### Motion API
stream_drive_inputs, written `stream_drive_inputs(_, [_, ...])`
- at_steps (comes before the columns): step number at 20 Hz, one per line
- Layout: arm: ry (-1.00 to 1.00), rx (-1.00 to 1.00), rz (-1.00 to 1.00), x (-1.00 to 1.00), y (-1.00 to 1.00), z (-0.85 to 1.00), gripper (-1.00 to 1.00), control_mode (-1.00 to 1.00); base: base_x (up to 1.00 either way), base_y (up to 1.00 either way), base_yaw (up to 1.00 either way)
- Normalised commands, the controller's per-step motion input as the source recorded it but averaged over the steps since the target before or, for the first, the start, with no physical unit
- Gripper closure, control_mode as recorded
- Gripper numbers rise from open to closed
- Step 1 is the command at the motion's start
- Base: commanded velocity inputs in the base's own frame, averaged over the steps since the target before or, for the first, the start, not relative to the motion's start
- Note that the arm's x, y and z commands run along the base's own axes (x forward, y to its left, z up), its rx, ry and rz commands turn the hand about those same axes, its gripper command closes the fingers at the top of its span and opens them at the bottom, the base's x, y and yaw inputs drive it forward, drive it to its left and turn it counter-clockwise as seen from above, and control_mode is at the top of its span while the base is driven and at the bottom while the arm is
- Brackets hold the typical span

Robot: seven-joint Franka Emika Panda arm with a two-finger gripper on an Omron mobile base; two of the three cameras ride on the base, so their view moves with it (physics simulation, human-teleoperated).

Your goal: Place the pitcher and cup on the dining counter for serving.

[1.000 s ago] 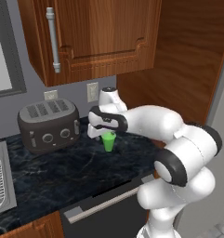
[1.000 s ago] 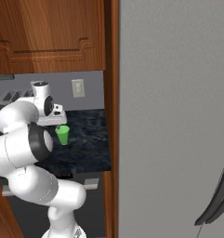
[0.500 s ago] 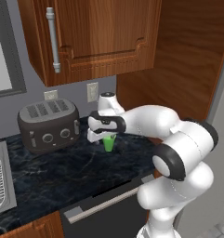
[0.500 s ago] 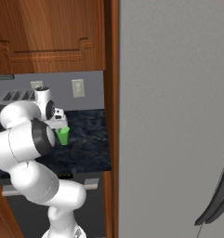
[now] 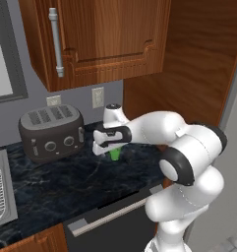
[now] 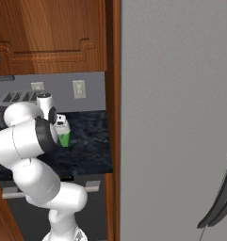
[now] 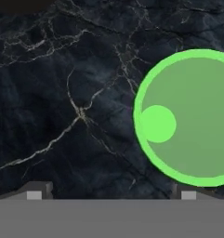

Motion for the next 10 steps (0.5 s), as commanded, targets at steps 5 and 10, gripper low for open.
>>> stream_drive_inputs(5, [-0.06, 0.00, 0.00, 0.02, 0.00, 0.07, -1.00, -1.00, 0.00, 0.00, 0.00])
stream_drive_inputs(10, [-0.14, 0.00, 0.00, -0.09, 0.00, 0.41, -1.00, -1.00, 0.00, 0.00, 0.00])
